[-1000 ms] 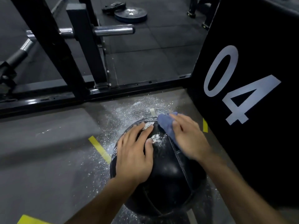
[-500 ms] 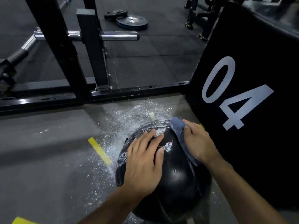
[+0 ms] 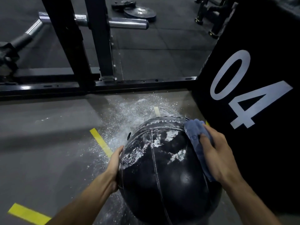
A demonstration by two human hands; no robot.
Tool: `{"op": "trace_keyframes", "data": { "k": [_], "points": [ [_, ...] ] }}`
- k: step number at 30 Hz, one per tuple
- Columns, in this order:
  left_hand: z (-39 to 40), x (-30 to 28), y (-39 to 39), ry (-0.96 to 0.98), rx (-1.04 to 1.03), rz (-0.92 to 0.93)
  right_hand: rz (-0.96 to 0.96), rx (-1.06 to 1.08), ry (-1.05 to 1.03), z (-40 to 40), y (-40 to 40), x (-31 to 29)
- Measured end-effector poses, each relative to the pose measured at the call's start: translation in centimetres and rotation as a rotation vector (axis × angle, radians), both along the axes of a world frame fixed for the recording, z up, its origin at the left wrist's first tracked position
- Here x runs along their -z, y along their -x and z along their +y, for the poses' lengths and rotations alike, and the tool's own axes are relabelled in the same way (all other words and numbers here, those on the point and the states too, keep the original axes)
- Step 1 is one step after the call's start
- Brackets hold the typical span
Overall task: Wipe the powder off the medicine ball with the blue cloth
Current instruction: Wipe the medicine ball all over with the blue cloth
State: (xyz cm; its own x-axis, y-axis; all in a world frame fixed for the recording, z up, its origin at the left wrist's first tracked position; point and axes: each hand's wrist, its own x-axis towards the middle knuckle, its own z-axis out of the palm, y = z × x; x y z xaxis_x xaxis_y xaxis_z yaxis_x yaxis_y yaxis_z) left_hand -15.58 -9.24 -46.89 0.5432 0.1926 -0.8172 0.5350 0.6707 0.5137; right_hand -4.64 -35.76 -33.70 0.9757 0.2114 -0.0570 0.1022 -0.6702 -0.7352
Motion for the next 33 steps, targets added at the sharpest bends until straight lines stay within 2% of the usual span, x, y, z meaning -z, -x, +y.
{"op": "trace_keyframes", "data": {
  "k": [3, 6, 9, 12, 14, 16, 18, 20, 22, 27, 29, 33],
  "points": [
    [1.3, -1.2, 0.3, -0.09, -0.02, -0.126, -0.035, -0.034, -0.113, 0.4, 0.9, 0.2],
    [4.0, -3.2, -0.2, -0.254, -0.052, -0.252, -0.003, 0.032, -0.298, 1.7, 1.6, 2.0],
    [6.1, -3.6, -0.5, -0.375, -0.098, -0.219, 0.043, 0.042, -0.343, 3.7, 0.2, 3.6],
    [6.8, -2.7, 0.8, -0.527, -0.035, -0.157, 0.045, -0.043, -0.331, 5.1, -2.9, 3.6],
    [7.1, -3.8, 1.0, -0.663, 0.007, -0.11, 0.064, -0.112, -0.322, 5.7, -4.2, 3.0],
    [7.4, -5.8, -0.1, -0.851, -0.01, -0.139, 0.065, -0.146, -0.337, 6.1, -4.8, 2.7],
    [7.2, -8.3, -2.5, -1.036, 0.074, -0.284, 0.058, -0.162, -0.332, 6.7, -5.3, 2.5],
    [6.2, -10.2, -4.8, -1.217, 0.278, -0.439, 0.074, -0.179, -0.321, 7.2, -6.0, 2.5],
    [5.8, -10.3, -6.6, -1.363, 0.451, -0.496, 0.087, -0.179, -0.311, 7.4, -7.1, 2.6],
    [5.5, -10.2, -8.4, -1.424, 0.523, -0.398, 0.079, -0.09, -0.273, 7.3, -6.3, 3.7],
    [5.4, -10.6, -9.3, -1.407, 0.545, -0.393, 0.014, -0.032, -0.24, 6.9, -2.9, 3.6],
    [5.7, -11.6, -12.3, -1.355, 0.585, -0.332, -0.169, -0.081, -0.062, 7.9, 4.6, 3.3]
  ]
}}
